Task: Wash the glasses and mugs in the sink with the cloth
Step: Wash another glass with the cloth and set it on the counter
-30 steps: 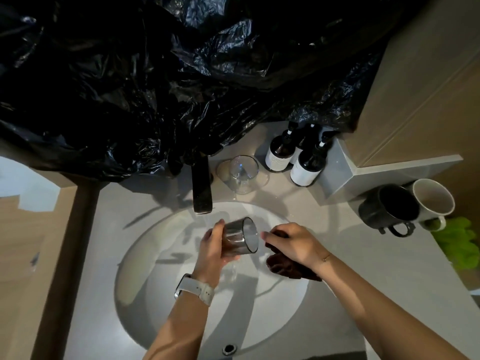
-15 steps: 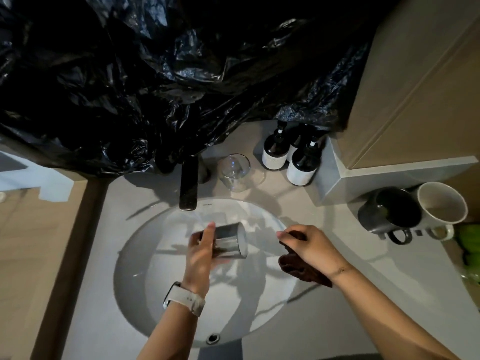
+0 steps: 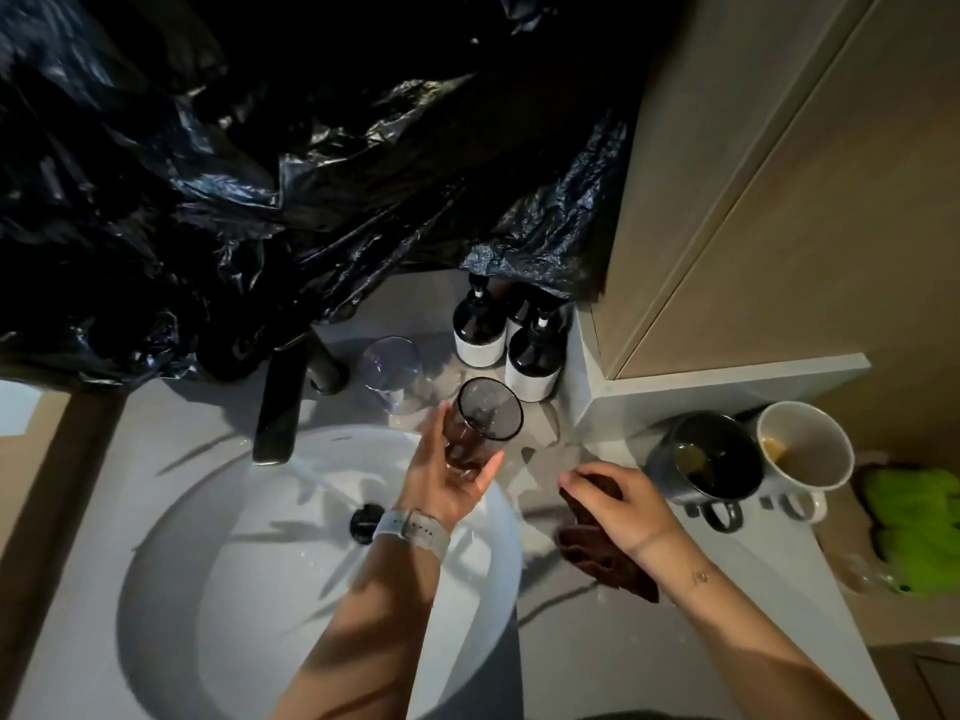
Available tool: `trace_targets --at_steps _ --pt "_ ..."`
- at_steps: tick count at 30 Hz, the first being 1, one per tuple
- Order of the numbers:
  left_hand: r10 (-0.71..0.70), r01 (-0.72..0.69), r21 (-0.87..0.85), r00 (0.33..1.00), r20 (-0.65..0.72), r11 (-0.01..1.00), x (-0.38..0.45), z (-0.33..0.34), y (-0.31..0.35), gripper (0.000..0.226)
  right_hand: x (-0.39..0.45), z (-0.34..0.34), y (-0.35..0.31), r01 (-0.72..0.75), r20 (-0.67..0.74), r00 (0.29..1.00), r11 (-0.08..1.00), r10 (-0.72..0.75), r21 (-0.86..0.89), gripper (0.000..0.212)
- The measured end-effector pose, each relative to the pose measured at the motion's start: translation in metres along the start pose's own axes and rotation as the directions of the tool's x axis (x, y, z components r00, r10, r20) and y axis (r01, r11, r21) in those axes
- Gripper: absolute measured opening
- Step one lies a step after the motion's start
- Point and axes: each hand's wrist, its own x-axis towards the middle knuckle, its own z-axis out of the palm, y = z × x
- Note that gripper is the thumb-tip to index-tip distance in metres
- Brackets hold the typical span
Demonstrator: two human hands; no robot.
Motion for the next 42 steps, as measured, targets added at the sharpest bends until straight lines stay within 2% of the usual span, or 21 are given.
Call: trace_targets --at_steps 3,5,8,11,14,18,20,23,26,30,33,37,40,42 --pt "0.061 -0.061 0.076 0.998 -0.001 0.995 -0.004 0.005 -0.003 0.022 0.004 -0.002 0.000 -0.002 0.015 1.000 0.995 0.000 0.096 0.010" --pt "0.070 -0.071 0.063 0.997 0.007 0.996 -0.004 0.005 -0.004 0.020 0.009 0.000 -0.003 -0.005 0.036 0.999 0.989 -0.001 0.151 0.011" --pt "0.070 -0.070 0.024 0.998 0.010 0.997 -0.003 0.003 -0.003 0.029 0.016 0.005 -0.011 0.002 0.073 0.997 0.982 -0.016 0.189 0.013" --pt "0.108 -0.105 0.202 0.994 0.000 0.974 -0.002 0.007 0.002 0.034 0.027 0.013 -0.018 -0.012 0.077 0.997 0.974 -0.005 0.226 0.016" --pt "0.120 -0.113 0.405 0.993 0.008 0.907 -0.003 0.023 0.007 0.035 0.034 0.021 -0.022 0.012 0.080 0.996 0.975 -0.030 0.221 0.006" --pt "0.074 -0.041 0.516 0.996 -0.044 0.856 -0.001 0.030 0.017 0.028 0.036 0.023 -0.022 0.046 0.083 0.995 0.983 -0.062 0.178 0.010" --pt "0.099 -0.068 0.634 0.995 -0.013 0.771 0.003 0.026 0.022 0.023 0.037 0.023 -0.023 0.039 0.084 0.995 0.982 -0.055 0.187 0.011" --pt "0.193 -0.169 0.741 0.980 0.054 0.650 0.012 0.022 0.023 0.030 0.040 0.025 -0.024 0.019 0.101 0.994 0.975 -0.042 0.219 0.011" --pt "0.320 -0.245 0.741 0.946 0.043 0.625 0.019 0.020 0.023 0.019 0.048 0.027 -0.025 -0.005 0.098 0.995 0.978 -0.016 0.210 0.032" --pt "0.307 -0.287 0.639 0.948 0.083 0.713 0.017 0.016 0.022 0.029 0.047 0.027 -0.028 -0.009 0.138 0.990 0.975 -0.022 0.221 0.043" --pt "0.346 -0.327 0.591 0.934 0.086 0.737 0.016 0.010 0.021 0.031 0.038 0.030 -0.022 -0.003 0.145 0.989 0.986 -0.022 0.169 0.037" --pt "0.397 -0.378 0.537 0.914 0.086 0.754 0.006 0.000 0.013 0.030 0.018 0.020 -0.009 0.045 0.060 0.997 0.998 -0.048 0.050 0.015" --pt "0.538 -0.455 0.560 0.843 0.020 0.693 -0.007 -0.009 0.000 0.021 -0.005 -0.006 0.000 0.094 0.021 0.995 0.995 -0.093 -0.046 0.010" --pt "0.641 -0.497 0.660 0.767 0.029 0.564 -0.015 -0.016 -0.014 0.018 -0.021 -0.027 0.005 0.100 -0.011 0.995 0.989 -0.102 -0.106 0.007"
